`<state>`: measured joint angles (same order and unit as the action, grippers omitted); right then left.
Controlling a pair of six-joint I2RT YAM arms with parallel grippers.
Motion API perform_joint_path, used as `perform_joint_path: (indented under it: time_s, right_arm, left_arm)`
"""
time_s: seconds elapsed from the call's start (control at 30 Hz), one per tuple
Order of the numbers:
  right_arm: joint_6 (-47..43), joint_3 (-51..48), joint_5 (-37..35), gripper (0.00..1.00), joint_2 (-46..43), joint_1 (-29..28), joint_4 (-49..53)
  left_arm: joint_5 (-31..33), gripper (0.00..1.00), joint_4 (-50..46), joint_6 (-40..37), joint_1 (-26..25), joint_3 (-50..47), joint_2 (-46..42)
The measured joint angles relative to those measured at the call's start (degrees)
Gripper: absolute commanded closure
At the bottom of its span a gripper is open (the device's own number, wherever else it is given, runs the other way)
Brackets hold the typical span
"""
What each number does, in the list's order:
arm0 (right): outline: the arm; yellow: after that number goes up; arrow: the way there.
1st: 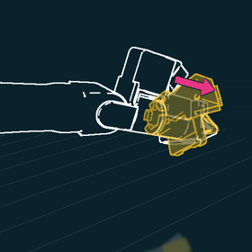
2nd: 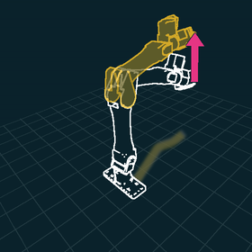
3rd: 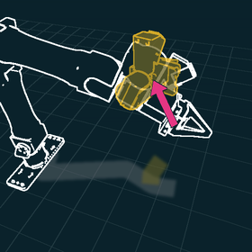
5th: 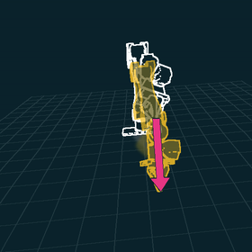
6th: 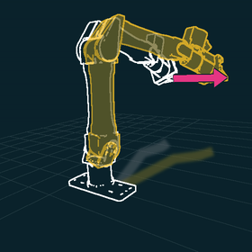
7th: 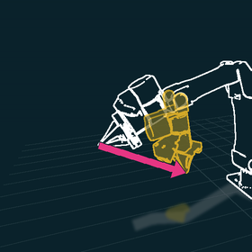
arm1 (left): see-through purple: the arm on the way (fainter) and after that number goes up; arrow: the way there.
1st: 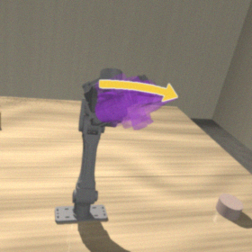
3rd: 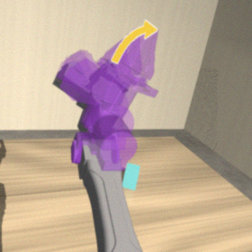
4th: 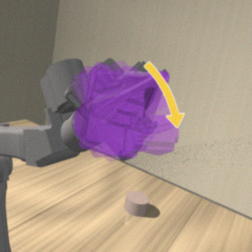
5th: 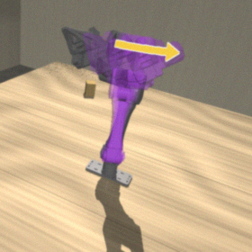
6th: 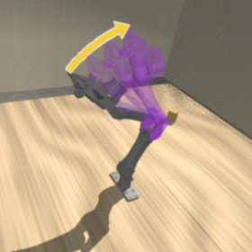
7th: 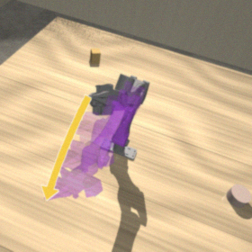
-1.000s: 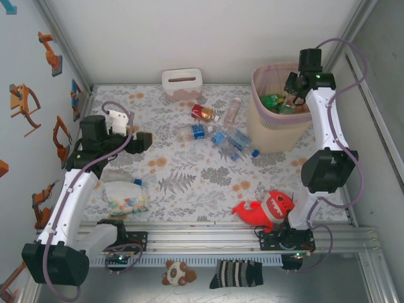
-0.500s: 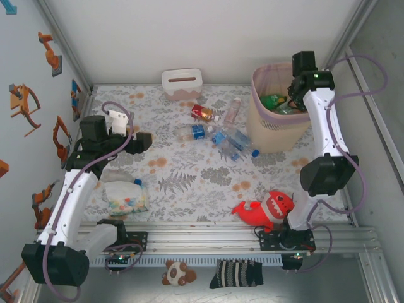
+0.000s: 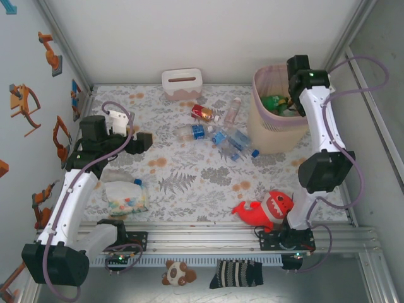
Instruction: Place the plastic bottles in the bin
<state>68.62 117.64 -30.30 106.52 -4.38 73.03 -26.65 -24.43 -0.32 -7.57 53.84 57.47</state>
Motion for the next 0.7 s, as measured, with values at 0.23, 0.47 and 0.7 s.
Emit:
perform_joint_path:
  time_s: [0.23,0.47,0.7]
  right_arm:
    - [0.59,0.98,-1.18,0.31,0.09,-0.26,2.21]
    - [-0.11,1.36,-2.38,0.34,-1.68,-0.28,2.56]
    - [-7.96,0.81,-0.66,0.52,-6.36,-0.66,-1.57]
  left_arm:
    - [0.0,0.18,0.0,0.15,0.0,0.0,0.0]
    - [0.0,0.18,0.0,0.17,0.0,0.0,0.0]
    - [0.02,0.18,0.0,0.17,0.0,0.0,0.0]
